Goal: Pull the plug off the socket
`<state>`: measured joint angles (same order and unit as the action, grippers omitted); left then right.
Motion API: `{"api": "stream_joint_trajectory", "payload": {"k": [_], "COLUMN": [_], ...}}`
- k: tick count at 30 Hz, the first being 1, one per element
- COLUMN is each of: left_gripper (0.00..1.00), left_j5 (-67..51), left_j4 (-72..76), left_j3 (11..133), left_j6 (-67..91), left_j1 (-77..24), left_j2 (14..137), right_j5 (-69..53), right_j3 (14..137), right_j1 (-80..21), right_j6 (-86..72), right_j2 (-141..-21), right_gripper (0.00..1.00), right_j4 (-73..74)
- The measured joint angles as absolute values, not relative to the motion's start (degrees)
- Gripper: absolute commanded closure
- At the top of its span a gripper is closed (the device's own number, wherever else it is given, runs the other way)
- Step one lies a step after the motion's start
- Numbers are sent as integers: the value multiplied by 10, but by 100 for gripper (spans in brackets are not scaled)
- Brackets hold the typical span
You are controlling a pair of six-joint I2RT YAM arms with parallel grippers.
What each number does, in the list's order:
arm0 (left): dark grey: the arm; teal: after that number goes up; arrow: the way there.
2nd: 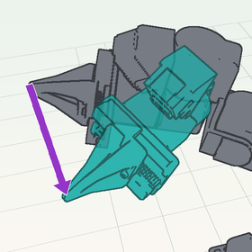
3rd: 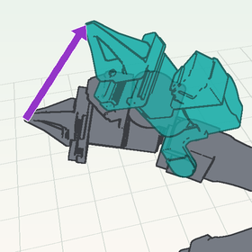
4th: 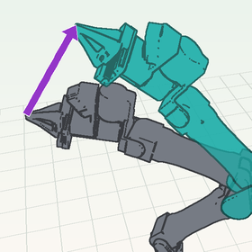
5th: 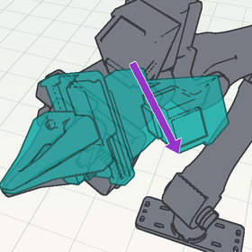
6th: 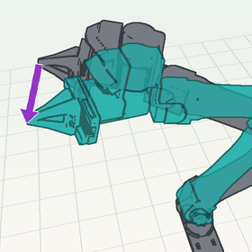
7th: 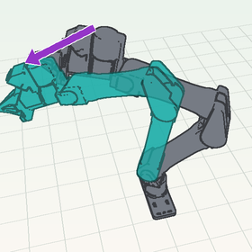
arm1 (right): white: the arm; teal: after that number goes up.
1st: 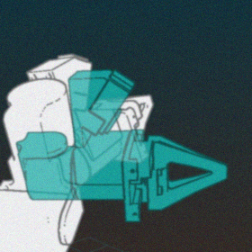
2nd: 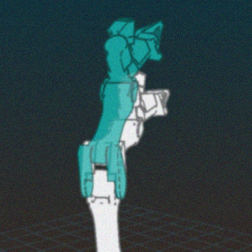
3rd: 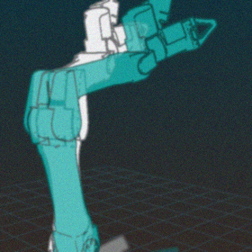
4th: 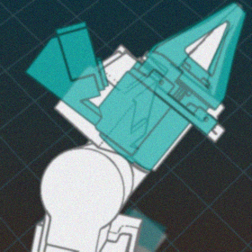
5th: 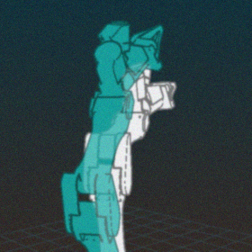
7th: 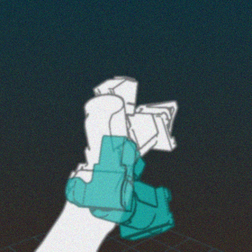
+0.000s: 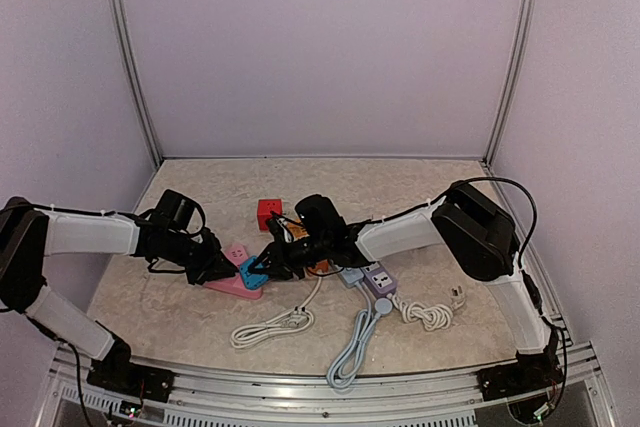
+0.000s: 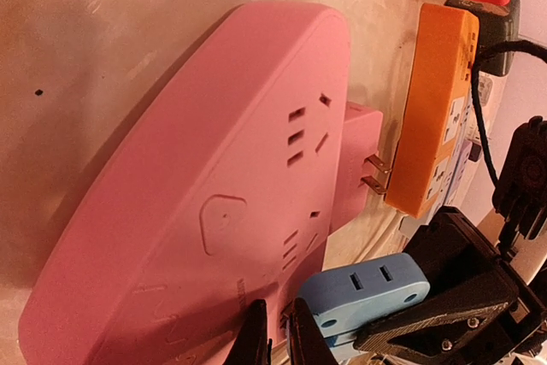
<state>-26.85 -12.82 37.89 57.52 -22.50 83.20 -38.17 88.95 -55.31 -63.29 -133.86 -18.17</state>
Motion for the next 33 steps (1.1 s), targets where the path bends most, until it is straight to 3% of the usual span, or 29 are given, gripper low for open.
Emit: {"api": "stream_joint_trajectory", "payload": {"k": [15, 33], "left_gripper": [90, 90], "left_j5": [-268, -265], "left_j4": [-124, -190], "left_j3": [378, 371], "left_j6": [573, 536], "left_j1": [-225, -169], "left_j2": [833, 790], "right_j5": [-395, -169], "right_j3": [894, 896], "right_j1": [-552, -560], "right_j6": [-600, -437], "right_j2": [-1294, -1248], "right_gripper": [97, 100], "right_j4": [-211, 133]}}
